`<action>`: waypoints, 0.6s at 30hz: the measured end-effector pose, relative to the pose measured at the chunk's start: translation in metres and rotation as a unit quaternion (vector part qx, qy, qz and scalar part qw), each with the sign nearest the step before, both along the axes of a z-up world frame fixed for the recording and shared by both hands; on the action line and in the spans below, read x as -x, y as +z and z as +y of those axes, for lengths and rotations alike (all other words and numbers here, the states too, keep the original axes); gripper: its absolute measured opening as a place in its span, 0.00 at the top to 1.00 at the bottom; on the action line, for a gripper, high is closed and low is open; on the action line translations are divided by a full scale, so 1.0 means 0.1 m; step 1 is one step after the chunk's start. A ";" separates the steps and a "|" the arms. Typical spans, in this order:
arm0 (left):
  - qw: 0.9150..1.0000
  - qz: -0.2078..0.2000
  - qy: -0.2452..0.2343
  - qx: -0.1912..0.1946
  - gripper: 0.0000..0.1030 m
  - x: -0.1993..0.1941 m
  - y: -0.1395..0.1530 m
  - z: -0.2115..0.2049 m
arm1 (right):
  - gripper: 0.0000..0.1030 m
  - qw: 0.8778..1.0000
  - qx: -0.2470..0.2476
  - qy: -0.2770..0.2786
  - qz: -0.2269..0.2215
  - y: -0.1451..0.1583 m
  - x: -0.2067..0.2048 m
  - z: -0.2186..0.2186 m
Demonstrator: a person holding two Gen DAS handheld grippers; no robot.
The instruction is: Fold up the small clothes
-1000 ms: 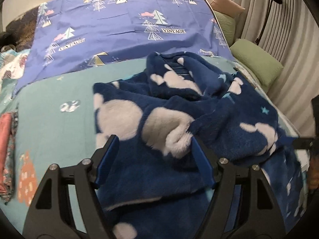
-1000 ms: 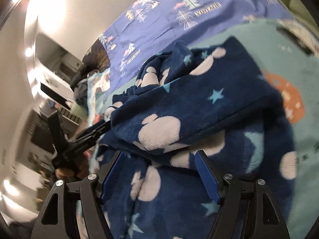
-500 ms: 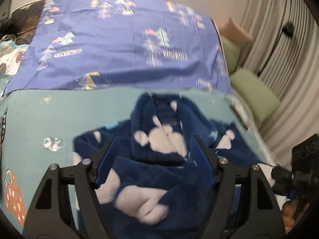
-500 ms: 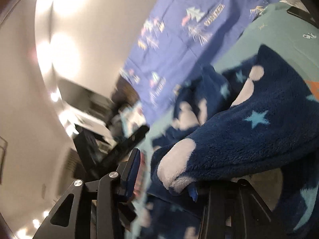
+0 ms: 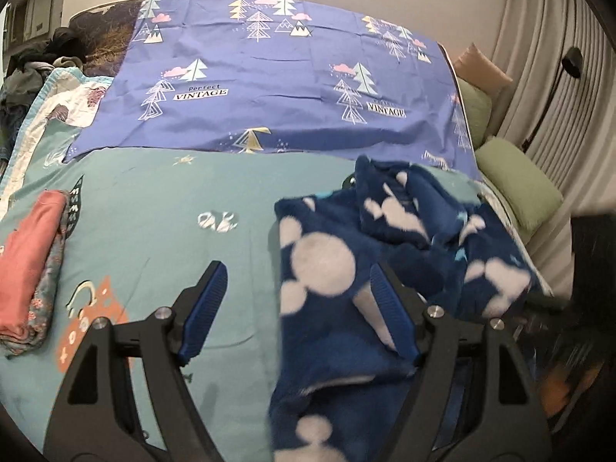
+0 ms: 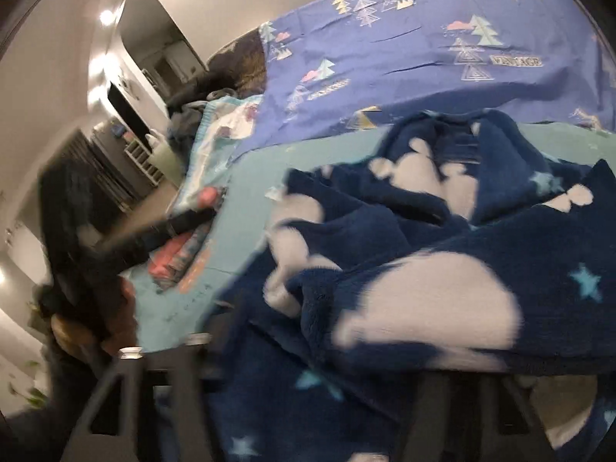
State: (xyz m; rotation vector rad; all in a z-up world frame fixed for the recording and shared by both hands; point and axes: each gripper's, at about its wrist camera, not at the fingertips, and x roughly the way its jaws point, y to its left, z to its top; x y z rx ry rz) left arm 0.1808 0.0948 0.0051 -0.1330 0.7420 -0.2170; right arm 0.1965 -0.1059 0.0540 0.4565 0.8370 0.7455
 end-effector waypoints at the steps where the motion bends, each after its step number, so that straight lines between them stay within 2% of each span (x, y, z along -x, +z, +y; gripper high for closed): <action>1: 1.000 -0.003 0.000 -0.003 0.25 0.02 0.00 0.01 | 0.67 0.996 -0.093 -0.007 0.008 0.09 -0.02 -0.20; 2: 1.000 -0.005 0.000 -0.004 0.25 0.03 0.00 0.01 | 0.66 0.987 -0.159 -0.024 0.009 0.16 -0.03 -0.39; 4: 1.000 -0.009 -0.004 -0.001 0.25 0.05 0.01 0.02 | 0.64 0.975 -0.214 -0.060 0.002 0.24 0.01 -0.65; 6: 1.000 -0.008 -0.017 0.006 0.25 0.07 -0.01 -0.01 | 0.63 0.978 -0.178 -0.111 -0.003 0.29 0.05 -0.84; 9: 0.998 -0.006 -0.059 0.016 0.25 0.12 -0.06 -0.14 | 0.63 0.978 -0.117 -0.171 0.037 0.12 0.05 -0.97; 12: 0.995 0.012 -0.097 0.022 0.21 0.12 -0.18 -0.32 | 0.63 0.974 -0.096 -0.186 0.090 -0.21 0.03 -1.01; 18: 0.980 0.100 -0.163 0.050 0.21 0.03 -0.50 -0.73 | 0.60 0.975 -0.054 -0.184 0.111 -0.45 0.16 -1.06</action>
